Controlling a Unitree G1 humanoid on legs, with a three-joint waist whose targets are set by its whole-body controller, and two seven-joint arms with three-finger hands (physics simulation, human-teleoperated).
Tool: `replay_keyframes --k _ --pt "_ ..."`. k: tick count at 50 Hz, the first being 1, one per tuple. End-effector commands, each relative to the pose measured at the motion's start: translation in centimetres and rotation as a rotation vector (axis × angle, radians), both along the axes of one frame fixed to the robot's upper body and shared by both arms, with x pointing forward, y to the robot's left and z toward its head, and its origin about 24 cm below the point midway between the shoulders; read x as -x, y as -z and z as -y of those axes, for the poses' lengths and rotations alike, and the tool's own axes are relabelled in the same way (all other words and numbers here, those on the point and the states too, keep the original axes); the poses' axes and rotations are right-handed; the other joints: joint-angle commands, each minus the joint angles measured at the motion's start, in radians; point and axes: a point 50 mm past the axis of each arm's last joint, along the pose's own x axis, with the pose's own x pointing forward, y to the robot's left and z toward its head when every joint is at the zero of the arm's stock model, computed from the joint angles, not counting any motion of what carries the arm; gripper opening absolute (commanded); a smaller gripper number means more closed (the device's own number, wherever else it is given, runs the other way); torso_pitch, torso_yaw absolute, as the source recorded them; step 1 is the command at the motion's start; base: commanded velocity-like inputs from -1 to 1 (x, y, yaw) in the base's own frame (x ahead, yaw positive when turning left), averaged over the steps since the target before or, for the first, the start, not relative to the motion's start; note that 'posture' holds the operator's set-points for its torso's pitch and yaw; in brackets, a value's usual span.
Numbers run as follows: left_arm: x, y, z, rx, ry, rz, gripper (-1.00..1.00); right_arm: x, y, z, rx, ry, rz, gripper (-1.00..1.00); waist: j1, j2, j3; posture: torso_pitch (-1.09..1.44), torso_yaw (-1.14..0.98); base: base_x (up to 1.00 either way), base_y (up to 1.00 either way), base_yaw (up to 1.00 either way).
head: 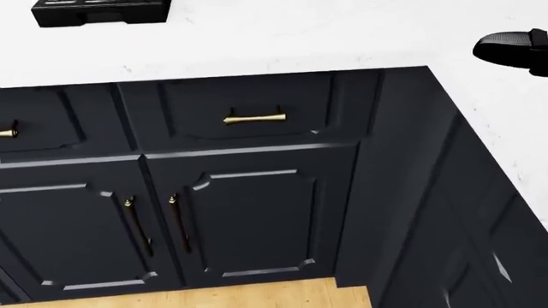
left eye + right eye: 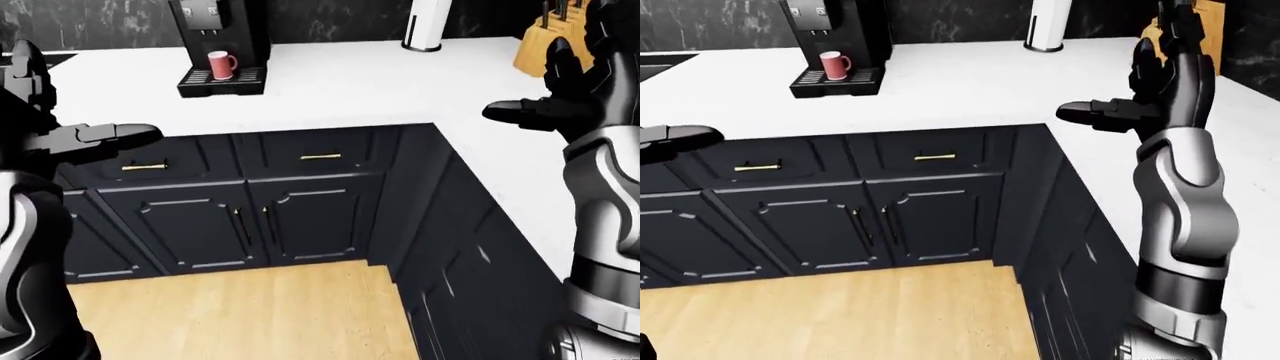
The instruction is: Pick the mug from under the coffee machine dispenser and place it on the counter.
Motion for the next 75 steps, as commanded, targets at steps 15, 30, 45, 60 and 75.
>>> replay_keyframes --k 15,30,45,60,75 --pt "0.7 -1.66 0.02 -0.028 -0.004 0.077 1.0 0.63 -1.86 0.09 0.015 0.004 0.078 1.0 -0.025 0.062 -0.016 0.0 0.0 0.15 0.0 0.0" --pt "0.82 -1.79 -0.15 -0.023 -0.008 0.08 1.0 0.65 -1.93 0.0 0.019 -0.006 0.078 1.0 -0.012 -0.03 -0.022 0.0 0.0 0.14 0.04 0.0" --pt "0.83 -1.75 -0.2 -0.022 -0.008 0.076 1.0 0.77 -2.03 0.02 0.022 -0.008 0.079 1.0 -0.019 0.083 -0.02 0.0 0.0 0.14 0.09 0.0" --pt "0.8 -1.78 -0.25 -0.021 -0.01 0.076 1.0 0.84 -2.15 -0.02 0.027 -0.009 0.081 1.0 -0.017 -0.029 -0.027 0.0 0.0 0.14 0.1 0.0" --pt "0.83 -1.69 -0.28 -0.02 -0.011 0.076 1.0 0.87 -2.17 -0.01 0.029 -0.011 0.081 1.0 -0.013 0.044 -0.02 0.0 0.0 0.14 0.11 0.0"
